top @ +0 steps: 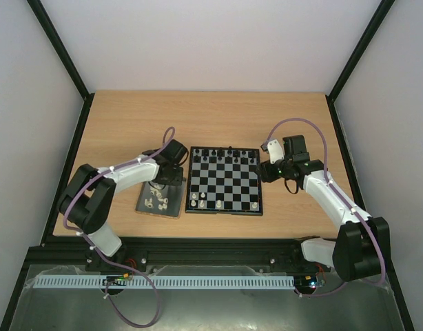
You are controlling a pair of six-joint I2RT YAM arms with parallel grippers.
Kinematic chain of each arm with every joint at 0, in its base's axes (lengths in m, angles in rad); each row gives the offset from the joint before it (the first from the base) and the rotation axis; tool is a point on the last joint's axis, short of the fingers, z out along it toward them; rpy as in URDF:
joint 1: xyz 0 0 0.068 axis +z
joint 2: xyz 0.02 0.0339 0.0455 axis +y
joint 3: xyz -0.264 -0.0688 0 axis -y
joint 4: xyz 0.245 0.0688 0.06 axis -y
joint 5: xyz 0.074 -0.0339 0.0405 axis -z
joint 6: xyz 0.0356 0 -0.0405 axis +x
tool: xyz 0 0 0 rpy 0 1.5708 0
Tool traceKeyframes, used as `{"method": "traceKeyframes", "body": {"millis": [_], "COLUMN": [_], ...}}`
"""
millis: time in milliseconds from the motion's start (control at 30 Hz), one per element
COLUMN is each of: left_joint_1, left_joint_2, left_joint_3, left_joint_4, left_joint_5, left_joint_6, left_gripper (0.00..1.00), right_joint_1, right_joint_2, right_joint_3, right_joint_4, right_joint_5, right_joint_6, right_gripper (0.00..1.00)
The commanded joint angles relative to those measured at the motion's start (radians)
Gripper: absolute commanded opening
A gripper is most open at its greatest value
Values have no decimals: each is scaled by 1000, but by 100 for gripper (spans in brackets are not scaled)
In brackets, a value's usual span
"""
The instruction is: Set up the chess pieces on the board
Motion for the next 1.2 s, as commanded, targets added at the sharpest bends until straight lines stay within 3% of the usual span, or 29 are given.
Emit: {"method": "traceKeyframes", "body": {"millis": [0,600,800,900,1033,1167], "left_joint_1": [30,47,47,46,44,44], "left_joint_2": [36,106,112,99,32,-81], "left_joint_3": [5,15,0,-9,-3,21], "left_joint_4": [2,49,30,13,-46,-112], "left_joint_5": [-25,63,67,82,102,181], "left_joint_6": [-11,22,17,21,36,84], "left_gripper": [25,17,9,2,2,2], "right_joint_1": [0,0,1,0,0,0], "right_joint_2": [4,16,17,19,16,-3], "right_joint_3": [-6,-7,-6,-5,3,38], "right_joint_4": [-23,-26,-30,-34,-49,-122], "right_joint_5": [-15,-21,-25,-31,-61,-223], "right_joint_6": [-13,-17,-19,-19,-32,-144], "right_gripper": [60,60,60,60,60,59]}}
